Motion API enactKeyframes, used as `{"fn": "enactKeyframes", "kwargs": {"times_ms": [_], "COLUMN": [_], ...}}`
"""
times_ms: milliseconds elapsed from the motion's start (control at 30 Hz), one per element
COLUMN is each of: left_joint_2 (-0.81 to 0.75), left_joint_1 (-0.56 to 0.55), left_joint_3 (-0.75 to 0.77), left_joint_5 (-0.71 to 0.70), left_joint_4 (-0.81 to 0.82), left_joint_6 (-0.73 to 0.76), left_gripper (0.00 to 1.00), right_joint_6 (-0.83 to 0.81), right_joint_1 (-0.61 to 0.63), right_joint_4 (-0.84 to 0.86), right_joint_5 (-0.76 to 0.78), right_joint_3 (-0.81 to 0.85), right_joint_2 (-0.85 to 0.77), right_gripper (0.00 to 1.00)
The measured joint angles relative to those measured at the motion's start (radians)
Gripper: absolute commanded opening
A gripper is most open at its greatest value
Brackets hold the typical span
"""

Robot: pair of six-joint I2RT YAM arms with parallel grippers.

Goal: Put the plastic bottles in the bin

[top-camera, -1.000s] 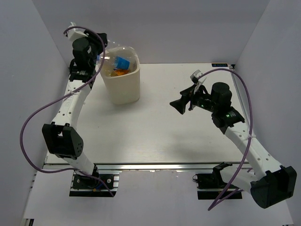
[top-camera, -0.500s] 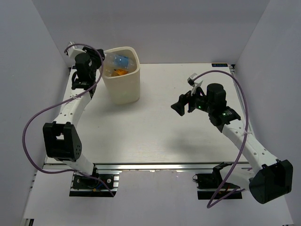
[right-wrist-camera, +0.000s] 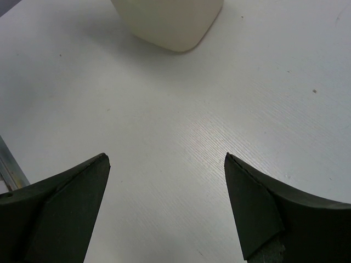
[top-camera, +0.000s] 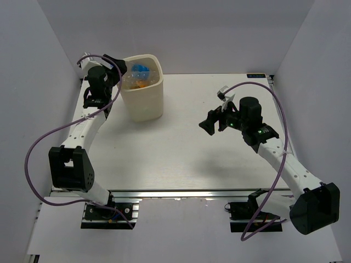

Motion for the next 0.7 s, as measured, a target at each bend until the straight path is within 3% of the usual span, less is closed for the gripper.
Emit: {"fn": "enactKeyframes", "kwargs": {"times_ms": [333,567,700], "left_joint_2": [-0.022,-0.134,-0.257], "left_joint_1": [0.000,0.001,0.059], "left_joint_3": [0.106,0.240,0.196], "left_joint_5": [0.010,-0.131,-0.193], "left_joint_4": [-0.169,-0.428,-0.513], "left_joint_6": [0.070,0.153,0.141], "left_gripper": [0.98,0.98,0.98], "right_joint_6": [0.024,0.092,0.150], "right_joint_1": [0.000,-0.006,-0.019], "right_joint_4": [0.002,0.005,0.007], "right_joint_5": [0.069,0.210,0.336], "right_joint_3": [0.000,-0.002,-0.037], "right_joint_2": [0.018,0.006,-0.037], "right_gripper": [0.89,0.89,0.89]}}
